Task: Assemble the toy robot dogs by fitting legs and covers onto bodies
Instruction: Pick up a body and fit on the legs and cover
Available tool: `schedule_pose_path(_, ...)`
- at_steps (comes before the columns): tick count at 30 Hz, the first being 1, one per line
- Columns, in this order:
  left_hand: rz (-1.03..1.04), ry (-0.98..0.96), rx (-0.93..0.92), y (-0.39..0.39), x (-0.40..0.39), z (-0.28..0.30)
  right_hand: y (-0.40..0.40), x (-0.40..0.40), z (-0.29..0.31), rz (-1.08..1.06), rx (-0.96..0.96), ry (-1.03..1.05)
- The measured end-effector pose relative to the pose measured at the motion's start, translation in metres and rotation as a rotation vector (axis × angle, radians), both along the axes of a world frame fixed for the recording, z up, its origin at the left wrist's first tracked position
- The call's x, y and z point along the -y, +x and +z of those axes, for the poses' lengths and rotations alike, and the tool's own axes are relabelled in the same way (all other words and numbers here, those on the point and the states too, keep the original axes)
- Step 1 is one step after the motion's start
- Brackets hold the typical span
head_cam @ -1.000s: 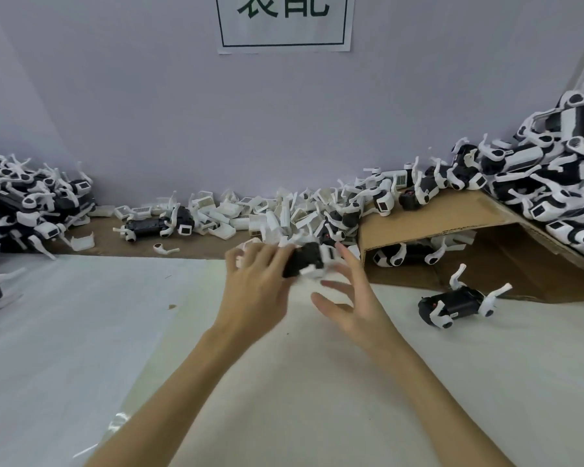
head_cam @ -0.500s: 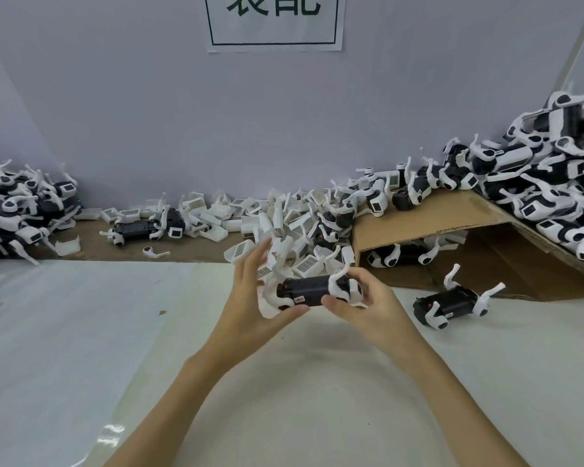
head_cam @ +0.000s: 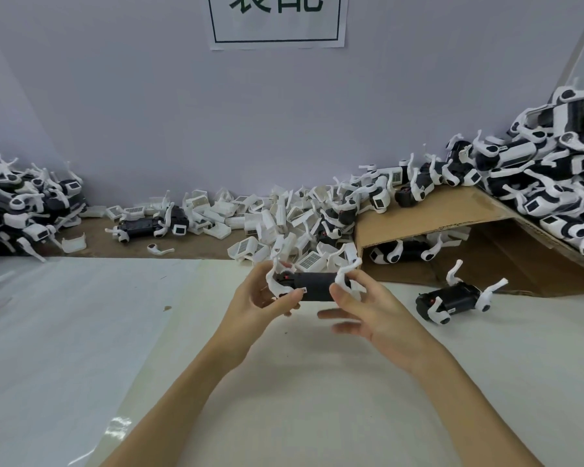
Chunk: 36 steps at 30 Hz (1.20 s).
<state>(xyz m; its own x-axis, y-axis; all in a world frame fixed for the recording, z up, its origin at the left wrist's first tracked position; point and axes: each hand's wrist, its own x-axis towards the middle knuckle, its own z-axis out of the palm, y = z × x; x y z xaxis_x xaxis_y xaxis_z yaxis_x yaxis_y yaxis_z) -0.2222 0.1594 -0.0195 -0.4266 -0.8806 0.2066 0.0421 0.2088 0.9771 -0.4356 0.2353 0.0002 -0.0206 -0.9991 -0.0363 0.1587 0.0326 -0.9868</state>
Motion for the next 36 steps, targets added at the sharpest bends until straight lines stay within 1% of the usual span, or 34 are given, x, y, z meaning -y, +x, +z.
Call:
schedule_pose_path(2, -0.086, 0.023, -0.052, 0.002, 0.003, 0.000, -0.006, -0.002, 0.004, 0.114, 0.034, 0.068)
schedule_pose_path(4, -0.161, 0.017, -0.059, 0.006, 0.006, -0.001, -0.011, -0.003, 0.009, 0.198, 0.144, 0.125)
schedule_pose_path(6, -0.239, -0.001, -0.086, 0.010, 0.010, -0.002, -0.015, 0.000, 0.010, 0.208, 0.312, 0.134)
schedule_pose_path(8, -0.323, 0.009, -0.126, 0.015, 0.014, -0.002, -0.013, 0.003, 0.008, 0.171, 0.399, 0.133)
schedule_pose_path(9, -0.363, 0.035, -0.152, 0.016, 0.016, -0.002, -0.010, 0.004, 0.005, 0.143, 0.392, 0.121)
schedule_pose_path(12, -0.400, 0.191, -0.273, 0.016, 0.016, 0.000, -0.001, 0.007, -0.005, 0.044, 0.264, 0.021)
schedule_pose_path(14, -0.351, 0.292, -0.358, 0.013, 0.016, 0.001, 0.001, 0.008, -0.007, -0.001, 0.203, -0.054)
schedule_pose_path(16, -0.248, 0.350, -0.360, 0.009, 0.014, 0.003, 0.000, 0.008, -0.006, -0.028, 0.141, -0.103)
schedule_pose_path(18, -0.115, 0.280, -0.216, 0.004, 0.010, 0.003, 0.000, 0.008, -0.008, -0.064, 0.090, -0.105)
schedule_pose_path(20, -0.011, 0.111, -0.025, 0.001, 0.007, 0.001, 0.003, 0.008, -0.011, -0.082, 0.038, -0.109)
schedule_pose_path(21, 0.015, 0.052, 0.024, 0.000, 0.005, 0.000, 0.004, 0.008, -0.012, -0.082, 0.016, -0.120)
schedule_pose_path(26, 0.012, -0.017, -0.025, -0.001, -0.001, 0.004, 0.006, 0.006, -0.008, -0.069, -0.016, -0.196)
schedule_pose_path(31, 0.025, -0.063, -0.046, 0.003, -0.004, 0.011, 0.008, 0.003, -0.005, -0.065, -0.134, -0.260)
schedule_pose_path(34, 0.013, 0.020, -0.074, 0.001, -0.003, 0.006, 0.008, 0.003, -0.002, -0.096, -0.112, -0.212)
schedule_pose_path(36, -0.041, 0.154, -0.103, -0.003, -0.003, 0.001, 0.007, 0.001, -0.001, -0.022, -0.055, -0.214)
